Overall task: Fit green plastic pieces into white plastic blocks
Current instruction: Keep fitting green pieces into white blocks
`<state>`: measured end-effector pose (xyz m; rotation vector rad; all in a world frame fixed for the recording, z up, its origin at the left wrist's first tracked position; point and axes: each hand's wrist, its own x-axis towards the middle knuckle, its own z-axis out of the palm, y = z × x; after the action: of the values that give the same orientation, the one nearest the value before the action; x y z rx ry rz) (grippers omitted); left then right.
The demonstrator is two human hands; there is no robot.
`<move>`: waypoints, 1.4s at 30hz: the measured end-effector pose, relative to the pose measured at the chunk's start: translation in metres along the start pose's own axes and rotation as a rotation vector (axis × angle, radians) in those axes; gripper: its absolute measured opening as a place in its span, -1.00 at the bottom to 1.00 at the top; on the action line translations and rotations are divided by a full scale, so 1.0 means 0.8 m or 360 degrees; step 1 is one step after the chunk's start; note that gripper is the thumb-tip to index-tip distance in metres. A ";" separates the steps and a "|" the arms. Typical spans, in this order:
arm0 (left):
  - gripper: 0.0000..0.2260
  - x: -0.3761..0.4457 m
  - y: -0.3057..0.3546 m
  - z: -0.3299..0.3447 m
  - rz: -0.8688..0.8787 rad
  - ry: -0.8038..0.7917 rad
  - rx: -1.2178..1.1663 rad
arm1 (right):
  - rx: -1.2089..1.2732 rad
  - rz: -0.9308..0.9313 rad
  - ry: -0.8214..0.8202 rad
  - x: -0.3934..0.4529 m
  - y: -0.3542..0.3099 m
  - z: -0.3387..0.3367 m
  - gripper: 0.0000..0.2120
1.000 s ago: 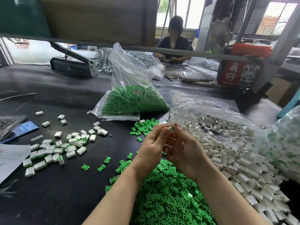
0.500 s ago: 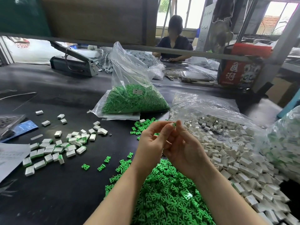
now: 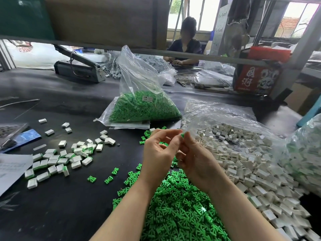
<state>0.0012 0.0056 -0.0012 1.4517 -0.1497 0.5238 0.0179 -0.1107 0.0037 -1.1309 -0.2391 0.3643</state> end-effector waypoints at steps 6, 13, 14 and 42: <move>-0.92 0.000 0.001 -0.001 -0.0130 0.0027 0.0016 | -0.0063 -0.0011 -0.0006 0.000 0.002 -0.007 -0.69; -0.92 0.000 0.007 -0.001 -0.0140 0.0024 -0.0031 | -0.0139 -0.0031 -0.0072 -0.001 0.001 -0.007 -0.69; -0.91 0.000 0.008 -0.001 -0.0139 0.0024 -0.0025 | -0.0143 -0.0035 -0.0077 -0.001 0.002 -0.007 -0.67; -0.79 -0.007 0.014 -0.001 0.0044 0.0042 0.0190 | -0.0448 -0.0208 -0.0041 -0.009 -0.008 -0.002 -0.71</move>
<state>-0.0085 0.0058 0.0068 1.5601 -0.1194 0.5820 0.0128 -0.1173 0.0092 -1.3798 -0.3941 0.2338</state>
